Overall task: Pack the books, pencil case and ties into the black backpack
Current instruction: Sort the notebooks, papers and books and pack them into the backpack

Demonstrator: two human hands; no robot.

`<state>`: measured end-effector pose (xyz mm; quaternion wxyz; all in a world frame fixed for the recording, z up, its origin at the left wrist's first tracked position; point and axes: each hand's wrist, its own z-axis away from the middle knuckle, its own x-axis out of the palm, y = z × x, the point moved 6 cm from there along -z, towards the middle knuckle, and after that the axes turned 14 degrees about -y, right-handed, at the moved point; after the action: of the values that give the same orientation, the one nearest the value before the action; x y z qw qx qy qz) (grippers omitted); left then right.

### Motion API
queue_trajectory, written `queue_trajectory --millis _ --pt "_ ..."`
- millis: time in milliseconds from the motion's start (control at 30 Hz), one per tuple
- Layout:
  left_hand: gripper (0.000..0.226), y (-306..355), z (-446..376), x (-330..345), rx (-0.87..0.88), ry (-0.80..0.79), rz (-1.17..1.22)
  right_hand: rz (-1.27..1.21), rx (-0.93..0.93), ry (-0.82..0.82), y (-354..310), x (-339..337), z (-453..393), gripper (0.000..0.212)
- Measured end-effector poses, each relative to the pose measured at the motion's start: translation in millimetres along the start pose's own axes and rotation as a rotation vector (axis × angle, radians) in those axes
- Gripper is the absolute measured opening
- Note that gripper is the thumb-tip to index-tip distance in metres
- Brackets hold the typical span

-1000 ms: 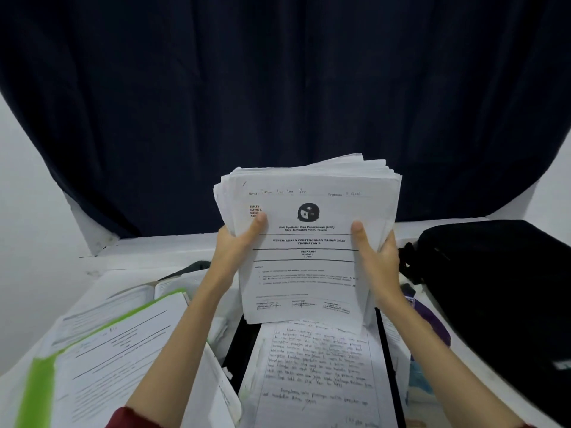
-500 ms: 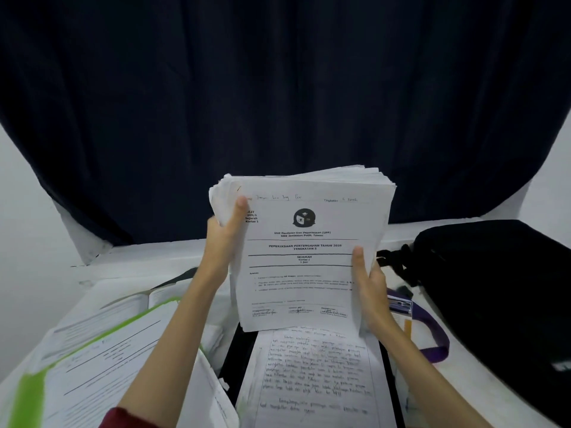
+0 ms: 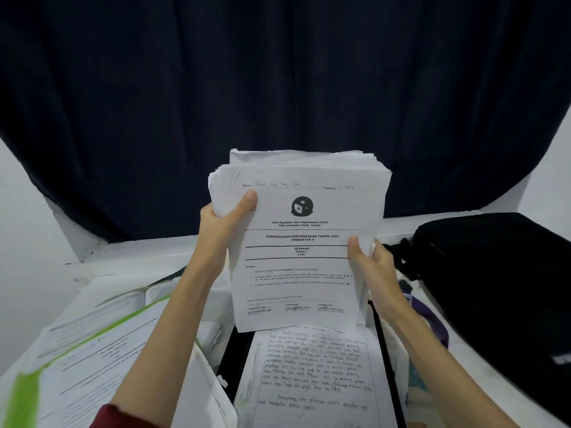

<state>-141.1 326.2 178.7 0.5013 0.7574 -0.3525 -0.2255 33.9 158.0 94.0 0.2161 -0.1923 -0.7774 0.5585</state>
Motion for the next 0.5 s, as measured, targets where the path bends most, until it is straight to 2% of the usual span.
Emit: queue_trajectory --millis 200,267,300,367,400,467,500 --pt "0.071 -33 15 -1 -0.053 -0.167 -0.014 0.008 -0.030 -0.089 -4 6 -2 0.028" --pt "0.081 -48 21 1 -0.064 -0.130 0.036 0.004 -0.009 -0.106 5 12 -1 0.039" --pt "0.084 -52 22 2 -0.069 -0.088 0.066 0.003 0.004 -0.096 10 13 0 0.051" --pt "0.075 -54 21 3 -0.060 -0.023 0.065 0.025 0.015 -0.061 16 13 0 0.068" --pt "0.064 -53 19 5 -0.044 -0.008 0.051 0.038 0.007 -0.041 16 12 0 0.064" --pt "0.044 -51 17 6 -0.013 0.043 0.057 0.051 -0.015 0.024 15 7 0 0.043" --pt "0.040 -50 17 5 0.004 0.080 0.060 0.058 -0.027 0.072 13 4 1 0.034"
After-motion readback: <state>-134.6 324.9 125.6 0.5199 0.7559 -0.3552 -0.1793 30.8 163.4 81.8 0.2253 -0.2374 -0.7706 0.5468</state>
